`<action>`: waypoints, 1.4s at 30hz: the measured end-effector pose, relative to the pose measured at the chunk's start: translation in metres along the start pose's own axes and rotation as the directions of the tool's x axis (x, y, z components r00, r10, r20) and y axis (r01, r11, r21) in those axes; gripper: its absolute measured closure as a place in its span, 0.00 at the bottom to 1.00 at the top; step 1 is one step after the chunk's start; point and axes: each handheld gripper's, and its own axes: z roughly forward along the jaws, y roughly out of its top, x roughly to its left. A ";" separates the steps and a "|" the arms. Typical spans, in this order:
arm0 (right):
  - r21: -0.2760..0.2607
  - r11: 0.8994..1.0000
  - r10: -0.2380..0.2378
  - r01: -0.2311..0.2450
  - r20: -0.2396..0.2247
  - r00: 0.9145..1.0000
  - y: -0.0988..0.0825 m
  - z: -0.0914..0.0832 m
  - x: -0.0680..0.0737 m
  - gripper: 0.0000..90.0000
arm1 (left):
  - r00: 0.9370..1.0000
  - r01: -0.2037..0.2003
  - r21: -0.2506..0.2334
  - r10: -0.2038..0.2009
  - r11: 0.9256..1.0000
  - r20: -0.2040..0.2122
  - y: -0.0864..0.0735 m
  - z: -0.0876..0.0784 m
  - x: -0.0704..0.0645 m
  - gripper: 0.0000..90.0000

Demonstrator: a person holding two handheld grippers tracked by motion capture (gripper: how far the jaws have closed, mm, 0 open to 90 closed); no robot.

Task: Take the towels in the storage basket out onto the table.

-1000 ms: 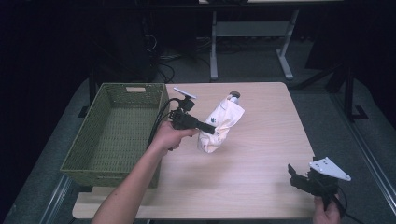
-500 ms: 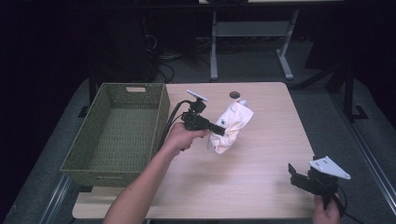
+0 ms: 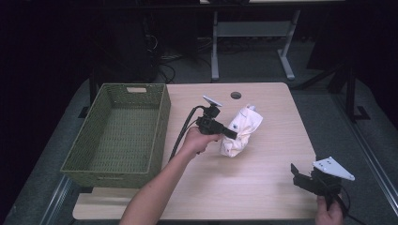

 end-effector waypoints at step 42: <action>0.001 1.000 -0.008 0.008 -0.015 1.000 0.001 0.002 0.004 0.15 | 1.000 -0.010 -0.002 0.010 1.000 -0.016 -0.014 0.033 -0.009 0.54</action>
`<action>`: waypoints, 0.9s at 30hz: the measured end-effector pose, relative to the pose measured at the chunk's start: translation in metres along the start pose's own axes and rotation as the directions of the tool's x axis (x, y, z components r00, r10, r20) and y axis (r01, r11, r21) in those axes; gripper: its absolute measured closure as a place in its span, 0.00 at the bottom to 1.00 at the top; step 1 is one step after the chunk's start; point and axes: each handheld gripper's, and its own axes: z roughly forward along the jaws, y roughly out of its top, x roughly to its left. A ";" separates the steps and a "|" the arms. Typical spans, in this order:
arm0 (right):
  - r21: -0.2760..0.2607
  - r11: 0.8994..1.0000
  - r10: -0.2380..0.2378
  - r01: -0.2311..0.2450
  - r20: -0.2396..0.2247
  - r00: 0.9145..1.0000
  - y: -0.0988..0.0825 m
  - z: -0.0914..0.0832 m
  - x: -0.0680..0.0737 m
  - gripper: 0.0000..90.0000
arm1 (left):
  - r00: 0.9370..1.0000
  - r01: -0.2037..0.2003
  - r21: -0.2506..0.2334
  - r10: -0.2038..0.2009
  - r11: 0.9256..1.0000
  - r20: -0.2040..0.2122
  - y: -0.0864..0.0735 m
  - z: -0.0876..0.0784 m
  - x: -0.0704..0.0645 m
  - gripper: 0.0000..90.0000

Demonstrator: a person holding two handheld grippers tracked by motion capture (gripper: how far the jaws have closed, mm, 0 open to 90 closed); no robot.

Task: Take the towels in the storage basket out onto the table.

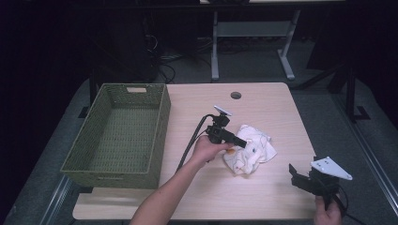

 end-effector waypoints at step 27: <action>0.027 1.000 0.012 -0.013 0.007 1.000 -0.005 0.007 0.000 0.15 | 0.996 -0.086 -0.081 0.084 0.993 -0.029 -0.037 -0.052 -0.004 0.30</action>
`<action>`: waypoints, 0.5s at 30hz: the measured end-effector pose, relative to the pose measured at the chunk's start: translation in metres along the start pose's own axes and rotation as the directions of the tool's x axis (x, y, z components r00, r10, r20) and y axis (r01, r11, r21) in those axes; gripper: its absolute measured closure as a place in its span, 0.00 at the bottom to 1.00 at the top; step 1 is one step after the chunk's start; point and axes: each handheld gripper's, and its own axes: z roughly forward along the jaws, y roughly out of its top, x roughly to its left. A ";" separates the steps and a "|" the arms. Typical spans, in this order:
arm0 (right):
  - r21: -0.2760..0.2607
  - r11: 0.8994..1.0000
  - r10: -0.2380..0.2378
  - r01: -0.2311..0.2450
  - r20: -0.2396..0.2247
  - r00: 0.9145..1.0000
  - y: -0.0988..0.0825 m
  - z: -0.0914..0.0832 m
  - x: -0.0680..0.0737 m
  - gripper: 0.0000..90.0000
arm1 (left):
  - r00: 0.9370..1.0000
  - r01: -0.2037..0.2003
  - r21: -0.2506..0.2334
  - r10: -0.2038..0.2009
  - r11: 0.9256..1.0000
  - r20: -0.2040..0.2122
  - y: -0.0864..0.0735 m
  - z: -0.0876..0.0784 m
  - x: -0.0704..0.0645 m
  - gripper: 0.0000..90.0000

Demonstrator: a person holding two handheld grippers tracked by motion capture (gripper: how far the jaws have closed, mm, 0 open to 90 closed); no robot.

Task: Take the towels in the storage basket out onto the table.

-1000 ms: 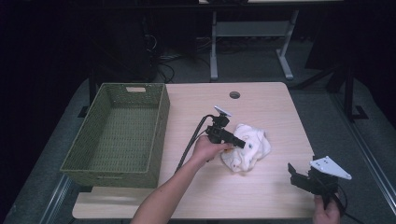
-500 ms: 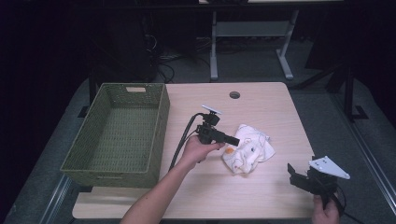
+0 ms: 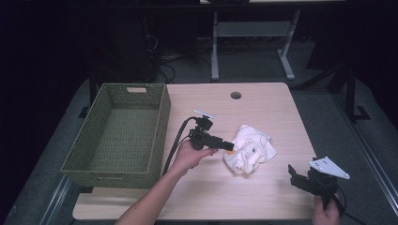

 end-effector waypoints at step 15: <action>0.010 1.000 0.008 -0.008 0.014 1.000 -0.003 0.001 0.000 0.15 | 0.997 -0.074 -0.003 0.074 0.997 0.012 -0.024 -0.016 -0.012 0.29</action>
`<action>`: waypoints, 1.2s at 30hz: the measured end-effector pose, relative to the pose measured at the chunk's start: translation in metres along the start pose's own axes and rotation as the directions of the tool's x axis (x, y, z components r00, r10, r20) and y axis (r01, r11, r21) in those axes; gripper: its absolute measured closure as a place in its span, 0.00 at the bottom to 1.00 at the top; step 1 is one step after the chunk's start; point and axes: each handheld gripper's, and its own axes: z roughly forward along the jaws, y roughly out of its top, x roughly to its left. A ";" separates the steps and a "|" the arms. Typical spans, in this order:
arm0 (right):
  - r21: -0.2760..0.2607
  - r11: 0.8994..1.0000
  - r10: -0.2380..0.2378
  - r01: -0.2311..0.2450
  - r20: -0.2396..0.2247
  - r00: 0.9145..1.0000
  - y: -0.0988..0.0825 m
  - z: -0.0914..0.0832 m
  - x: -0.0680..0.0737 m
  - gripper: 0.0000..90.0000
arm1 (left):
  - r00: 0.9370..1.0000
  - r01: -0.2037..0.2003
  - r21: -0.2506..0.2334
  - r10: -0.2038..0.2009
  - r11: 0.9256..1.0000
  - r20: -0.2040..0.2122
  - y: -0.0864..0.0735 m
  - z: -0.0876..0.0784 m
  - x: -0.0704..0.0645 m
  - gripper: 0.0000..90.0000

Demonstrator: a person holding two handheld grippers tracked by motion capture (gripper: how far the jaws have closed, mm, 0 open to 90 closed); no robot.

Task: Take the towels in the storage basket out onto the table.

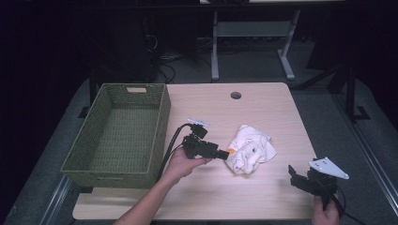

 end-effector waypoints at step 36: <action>0.022 1.000 0.009 -0.009 0.010 1.000 -0.005 0.004 -0.002 0.15 | 0.999 -0.045 0.009 0.045 0.999 0.030 -0.072 -0.003 -0.019 0.27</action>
